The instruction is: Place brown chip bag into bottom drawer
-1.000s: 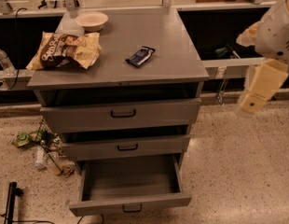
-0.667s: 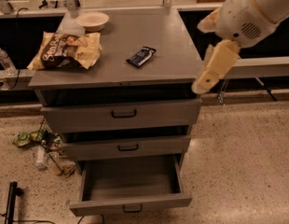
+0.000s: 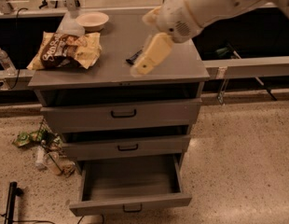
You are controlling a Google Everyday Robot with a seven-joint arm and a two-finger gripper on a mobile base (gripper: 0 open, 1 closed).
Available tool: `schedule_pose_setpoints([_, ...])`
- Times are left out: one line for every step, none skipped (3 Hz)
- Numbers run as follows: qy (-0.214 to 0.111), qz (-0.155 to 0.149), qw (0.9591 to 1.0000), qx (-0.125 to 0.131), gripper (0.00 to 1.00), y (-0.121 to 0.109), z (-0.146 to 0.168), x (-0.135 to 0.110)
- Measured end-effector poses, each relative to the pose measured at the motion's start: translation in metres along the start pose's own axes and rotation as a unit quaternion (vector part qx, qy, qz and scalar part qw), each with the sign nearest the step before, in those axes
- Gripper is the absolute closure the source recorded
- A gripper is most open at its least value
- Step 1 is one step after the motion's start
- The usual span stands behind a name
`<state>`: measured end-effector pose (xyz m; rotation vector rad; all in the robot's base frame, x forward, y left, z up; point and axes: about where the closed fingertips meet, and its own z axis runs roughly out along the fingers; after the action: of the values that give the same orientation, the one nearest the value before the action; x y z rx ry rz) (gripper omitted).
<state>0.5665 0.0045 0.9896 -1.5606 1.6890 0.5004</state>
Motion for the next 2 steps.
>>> schedule_pose_setpoints([-0.020,0.011,0.9991,0.036,0.00,-0.0178,-0.0003,-0.0119])
schedule_pose_setpoints([-0.016,0.007,0.9995,0.028,0.00,-0.0130,-0.0017,-0.0102])
